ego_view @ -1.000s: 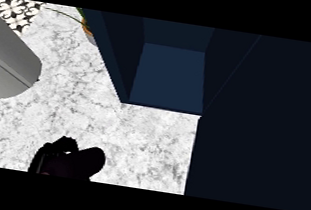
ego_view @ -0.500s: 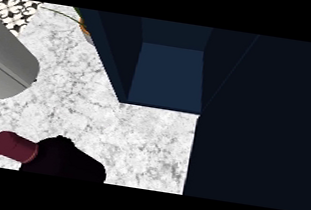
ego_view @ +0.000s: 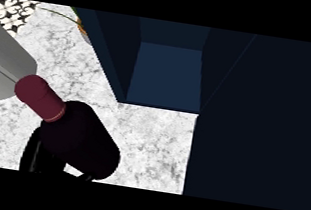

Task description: Pick up the wine, place it into the cabinet and close the cabinet

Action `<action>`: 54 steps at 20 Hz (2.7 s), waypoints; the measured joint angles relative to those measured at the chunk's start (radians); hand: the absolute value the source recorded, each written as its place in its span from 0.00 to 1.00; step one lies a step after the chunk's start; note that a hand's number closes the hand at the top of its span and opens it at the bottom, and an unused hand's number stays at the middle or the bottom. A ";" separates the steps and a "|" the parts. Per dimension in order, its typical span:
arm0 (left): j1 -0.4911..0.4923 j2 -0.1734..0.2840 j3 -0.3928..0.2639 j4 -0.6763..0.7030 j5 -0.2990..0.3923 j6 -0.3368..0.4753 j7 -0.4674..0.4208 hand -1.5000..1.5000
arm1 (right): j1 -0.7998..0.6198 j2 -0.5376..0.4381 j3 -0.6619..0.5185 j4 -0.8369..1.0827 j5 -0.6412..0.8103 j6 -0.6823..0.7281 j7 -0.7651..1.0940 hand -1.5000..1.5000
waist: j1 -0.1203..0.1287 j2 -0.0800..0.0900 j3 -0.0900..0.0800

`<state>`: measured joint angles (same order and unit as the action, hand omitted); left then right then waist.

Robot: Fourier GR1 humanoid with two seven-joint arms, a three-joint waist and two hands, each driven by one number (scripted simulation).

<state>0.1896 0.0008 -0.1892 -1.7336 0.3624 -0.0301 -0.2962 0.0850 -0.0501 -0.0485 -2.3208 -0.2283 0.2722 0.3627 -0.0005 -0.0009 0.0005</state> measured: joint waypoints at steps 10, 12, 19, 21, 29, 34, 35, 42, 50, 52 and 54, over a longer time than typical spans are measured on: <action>-0.291 0.000 -0.063 0.062 -0.013 0.253 0.103 1.00 | -0.010 0.004 -0.002 0.021 0.006 -0.002 -0.013 0.00 | -0.004 0.001 -0.001; -0.338 -0.001 -0.091 0.098 -0.027 0.306 0.087 1.00 | -0.019 0.005 0.000 0.036 0.018 -0.002 -0.022 0.00 | -0.004 0.001 0.000; -0.509 -0.001 -0.147 0.300 -0.060 0.424 0.033 1.00 | 0.013 0.007 0.010 0.026 0.030 0.012 -0.041 0.00 | -0.008 0.001 0.000; -0.546 -0.001 -0.158 0.352 -0.053 0.440 0.031 1.00 | 0.016 0.006 0.004 0.042 0.032 0.017 -0.055 0.00 | -0.008 0.001 -0.001; -0.613 -0.001 -0.247 0.519 0.047 0.541 -0.078 1.00 | 0.009 0.001 -0.008 0.036 0.015 0.019 -0.049 0.00 | -0.010 0.002 -0.001; -0.661 -0.001 -0.252 0.631 0.117 0.552 -0.132 1.00 | 0.022 0.003 -0.003 0.039 0.016 0.033 -0.061 0.00 | -0.010 0.002 -0.001; -0.666 -0.001 -0.256 0.645 0.131 0.555 -0.143 1.00 | 0.031 -0.007 -0.021 0.034 -0.007 0.043 -0.060 0.00 | -0.010 0.002 -0.001; -0.655 0.003 -0.270 0.749 0.187 0.527 -0.224 1.00 | -0.034 -0.012 -0.024 0.024 -0.010 -0.002 0.007 0.00 | -0.008 0.002 -0.001; -0.690 0.000 -0.257 0.897 0.340 0.448 -0.353 1.00 | -0.026 -0.015 -0.037 0.067 -0.018 0.023 -0.033 0.00 | -0.013 0.003 -0.001; -0.724 0.000 -0.250 0.948 0.387 0.410 -0.369 1.00 | -0.037 -0.011 -0.028 0.051 -0.013 0.011 -0.018 0.00 | -0.016 0.004 -0.001; -0.765 0.000 -0.236 1.003 0.414 0.377 -0.378 1.00 | -0.017 0.005 -0.007 0.050 0.012 0.010 -0.036 0.00 | -0.017 0.004 -0.001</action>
<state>-0.5757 0.0005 -0.4252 -0.7306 0.7762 0.3468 -0.6745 0.0683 -0.0454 -0.0557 -2.2708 -0.2167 0.2822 0.3271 -0.0173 0.0034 -0.0005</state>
